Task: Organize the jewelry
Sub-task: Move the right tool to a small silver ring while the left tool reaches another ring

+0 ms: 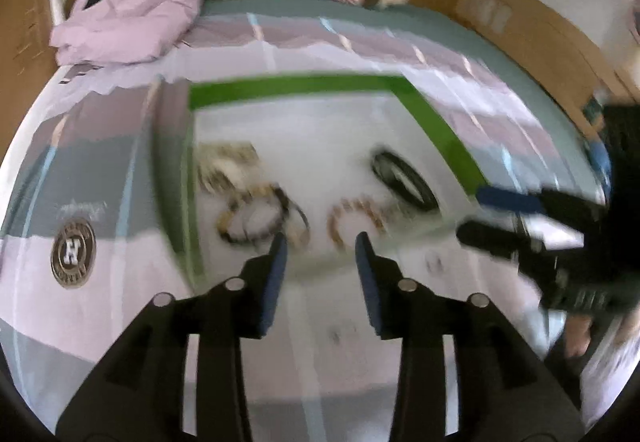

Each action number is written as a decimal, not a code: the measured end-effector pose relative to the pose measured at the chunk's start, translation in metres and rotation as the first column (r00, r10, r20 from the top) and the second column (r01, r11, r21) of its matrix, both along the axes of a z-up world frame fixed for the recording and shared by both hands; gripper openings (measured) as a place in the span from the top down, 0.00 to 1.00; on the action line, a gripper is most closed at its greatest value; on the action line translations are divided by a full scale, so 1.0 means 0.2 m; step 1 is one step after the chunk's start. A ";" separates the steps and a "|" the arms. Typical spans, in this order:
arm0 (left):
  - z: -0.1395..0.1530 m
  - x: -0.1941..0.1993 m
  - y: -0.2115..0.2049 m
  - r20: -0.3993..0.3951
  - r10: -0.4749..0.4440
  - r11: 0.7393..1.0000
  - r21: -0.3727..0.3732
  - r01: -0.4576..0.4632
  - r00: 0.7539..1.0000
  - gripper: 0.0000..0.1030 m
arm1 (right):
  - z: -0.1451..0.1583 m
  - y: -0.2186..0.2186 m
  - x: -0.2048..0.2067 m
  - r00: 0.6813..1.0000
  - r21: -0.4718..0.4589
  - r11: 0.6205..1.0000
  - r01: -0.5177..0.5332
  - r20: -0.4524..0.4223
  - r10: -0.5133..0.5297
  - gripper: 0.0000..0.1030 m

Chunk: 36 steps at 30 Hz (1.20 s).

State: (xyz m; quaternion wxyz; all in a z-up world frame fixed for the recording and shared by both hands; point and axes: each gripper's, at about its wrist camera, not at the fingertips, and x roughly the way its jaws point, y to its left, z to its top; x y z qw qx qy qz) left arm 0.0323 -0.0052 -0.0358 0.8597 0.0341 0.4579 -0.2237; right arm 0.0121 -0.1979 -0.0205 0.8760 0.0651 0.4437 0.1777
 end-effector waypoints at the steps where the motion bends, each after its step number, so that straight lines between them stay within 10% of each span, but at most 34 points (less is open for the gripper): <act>1: -0.03 -0.04 -0.02 -0.012 -0.021 0.999 0.026 0.021 1.000 0.65 | -0.01 -0.01 -0.02 1.000 -0.008 1.000 -0.011 -0.019 0.011 0.50; 12: -0.38 -0.09 -0.16 -0.139 -0.042 0.993 0.105 0.057 0.989 0.65 | -0.40 0.05 0.05 0.977 -0.224 0.975 0.002 -0.207 -0.050 0.58; 16: -0.41 -0.10 -0.19 -0.132 -0.054 0.987 0.141 0.073 0.990 0.65 | -0.42 0.09 0.03 0.975 -0.251 0.968 -0.013 -0.218 -0.044 0.83; 36: -0.41 -0.13 -0.17 -0.073 -0.050 0.968 0.241 0.066 0.996 0.79 | -0.42 0.11 -0.03 0.980 -0.302 0.953 -0.028 -0.198 -0.034 0.74</act>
